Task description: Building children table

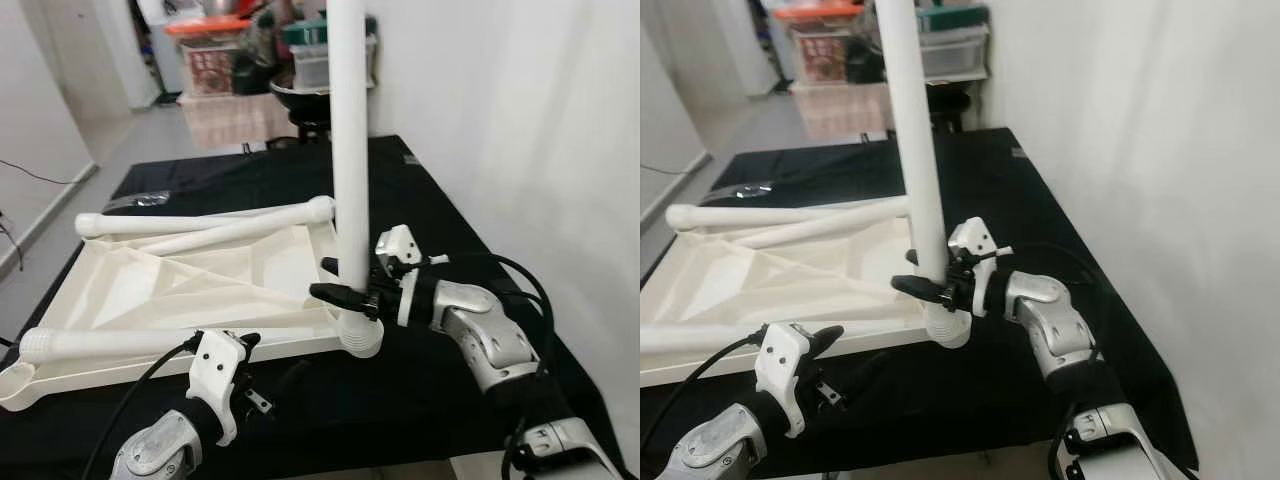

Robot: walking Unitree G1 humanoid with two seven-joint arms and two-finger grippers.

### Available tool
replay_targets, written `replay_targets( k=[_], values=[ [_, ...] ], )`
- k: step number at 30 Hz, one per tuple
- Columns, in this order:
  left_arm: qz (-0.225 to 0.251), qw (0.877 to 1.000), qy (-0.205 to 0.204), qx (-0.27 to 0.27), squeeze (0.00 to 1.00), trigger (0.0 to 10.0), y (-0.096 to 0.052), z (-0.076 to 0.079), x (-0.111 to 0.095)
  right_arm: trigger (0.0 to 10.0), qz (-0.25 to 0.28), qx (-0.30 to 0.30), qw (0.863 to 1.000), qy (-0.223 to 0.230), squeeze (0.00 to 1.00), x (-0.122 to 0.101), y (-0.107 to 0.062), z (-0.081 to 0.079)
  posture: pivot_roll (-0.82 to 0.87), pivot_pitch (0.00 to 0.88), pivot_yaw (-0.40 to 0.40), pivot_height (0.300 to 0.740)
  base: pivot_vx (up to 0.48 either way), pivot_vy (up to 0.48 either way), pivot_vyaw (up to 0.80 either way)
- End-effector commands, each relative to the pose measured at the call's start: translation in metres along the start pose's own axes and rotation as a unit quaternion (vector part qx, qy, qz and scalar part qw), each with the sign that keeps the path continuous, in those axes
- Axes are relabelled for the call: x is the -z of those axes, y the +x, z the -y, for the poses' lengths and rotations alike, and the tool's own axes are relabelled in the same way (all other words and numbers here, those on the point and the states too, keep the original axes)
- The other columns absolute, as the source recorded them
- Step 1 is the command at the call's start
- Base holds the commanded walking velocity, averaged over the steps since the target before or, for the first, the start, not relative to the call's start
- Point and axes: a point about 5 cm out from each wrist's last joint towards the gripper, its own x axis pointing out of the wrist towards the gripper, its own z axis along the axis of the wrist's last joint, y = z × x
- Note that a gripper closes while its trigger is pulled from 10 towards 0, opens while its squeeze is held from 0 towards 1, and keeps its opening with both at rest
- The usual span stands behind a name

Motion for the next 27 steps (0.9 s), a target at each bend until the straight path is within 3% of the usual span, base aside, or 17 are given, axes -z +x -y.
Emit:
replay_targets(
  k=[1,9,16,21,23,25,26,27],
  values=[
    [-0.015,1.000,0.002,0.011,0.00,0.0,-0.007,0.006,0.001,10.0,0.007,-0.015,1.000,-0.001,0.00,-0.007,0.003,0.002,0.04,0.131,0.023,0.740,0.000,0.000,0.00],
    [-0.009,0.999,0.000,0.039,0.00,0.0,-0.018,0.024,-0.010,10.0,0.047,-0.029,0.998,0.016,0.00,-0.021,0.000,0.008,0.06,0.221,0.027,0.740,0.000,0.000,0.00],
    [-0.011,0.999,0.003,0.037,0.00,0.0,-0.021,0.025,-0.014,10.0,0.077,-0.044,0.996,0.031,0.00,-0.028,-0.005,0.011,0.07,0.253,0.034,0.740,0.000,0.000,0.00],
    [-0.022,0.999,0.011,0.031,0.00,0.0,-0.026,0.027,-0.016,10.0,0.117,-0.041,0.991,0.048,0.00,-0.035,-0.026,0.019,0.09,0.299,0.053,0.740,0.000,0.000,0.00],
    [-0.032,0.999,0.009,0.027,0.00,8.4,-0.030,0.027,-0.015,10.0,0.123,-0.056,0.990,0.049,0.00,-0.037,-0.038,0.018,0.09,0.307,0.061,0.740,0.000,0.000,0.00],
    [-0.036,0.999,0.011,0.024,0.00,8.4,-0.031,0.027,-0.015,10.0,0.120,-0.062,0.990,0.046,0.00,-0.036,-0.042,0.017,0.09,0.309,0.065,0.740,0.000,0.000,0.00],
    [-0.036,0.999,0.011,0.024,0.00,10.0,-0.031,0.027,-0.015,10.0,0.111,-0.060,0.991,0.039,0.00,-0.034,-0.046,0.017,0.09,0.315,0.070,0.740,0.000,0.000,0.00],
    [-0.036,0.999,0.011,0.024,0.00,10.0,-0.031,0.027,-0.015,10.0,0.111,-0.060,0.991,0.039,0.00,-0.034,-0.046,0.017,0.09,0.315,0.070,0.740,0.000,0.000,0.00]
  ],
)
